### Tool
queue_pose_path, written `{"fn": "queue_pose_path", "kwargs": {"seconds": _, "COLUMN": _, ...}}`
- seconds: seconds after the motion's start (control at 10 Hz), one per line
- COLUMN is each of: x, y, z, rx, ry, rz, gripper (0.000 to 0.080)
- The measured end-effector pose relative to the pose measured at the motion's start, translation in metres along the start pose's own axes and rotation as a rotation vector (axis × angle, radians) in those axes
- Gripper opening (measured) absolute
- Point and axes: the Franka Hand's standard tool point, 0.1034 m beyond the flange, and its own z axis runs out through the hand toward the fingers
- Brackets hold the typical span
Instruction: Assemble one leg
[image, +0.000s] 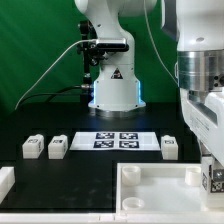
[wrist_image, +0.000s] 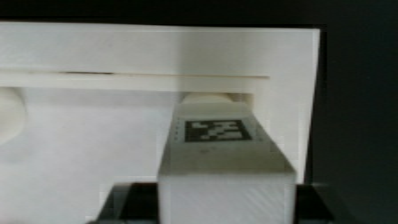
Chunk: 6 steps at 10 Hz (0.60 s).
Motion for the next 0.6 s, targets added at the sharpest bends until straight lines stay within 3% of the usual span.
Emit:
{"fn": "queue_pose_path", "kwargs": {"seconds": 0.1, "x": 0.0, "y": 0.0, "z": 0.0, "rx": 0.0, "ry": 0.0, "rz": -0.005, "gripper": 0.0351}}
{"fn": "queue_pose_path", "kwargs": {"seconds": 0.2, "x": 0.0, "y": -0.001, "z": 0.0, "rx": 0.008, "ry": 0.017, "rz": -0.22, "gripper": 0.0351}}
{"fn": "queue_pose_path", "kwargs": {"seconds": 0.3, "x": -0.005, "y": -0.004, "z": -0.002, "rx": 0.027, "ry": 0.02, "rz": -0.366, "gripper": 0.0534}}
{"fn": "queue_pose_path", "kwargs": {"seconds": 0.4, "x": -0.01, "y": -0.008, "z": -0.003, "rx": 0.049, "ry": 0.04, "rz": -0.639, "gripper": 0.0625}}
{"fn": "queue_pose_path", "kwargs": {"seconds": 0.6, "x": -0.014, "y": -0.005, "z": -0.001, "rx": 0.043, "ry": 0.047, "rz": -0.949, "gripper": 0.0642}}
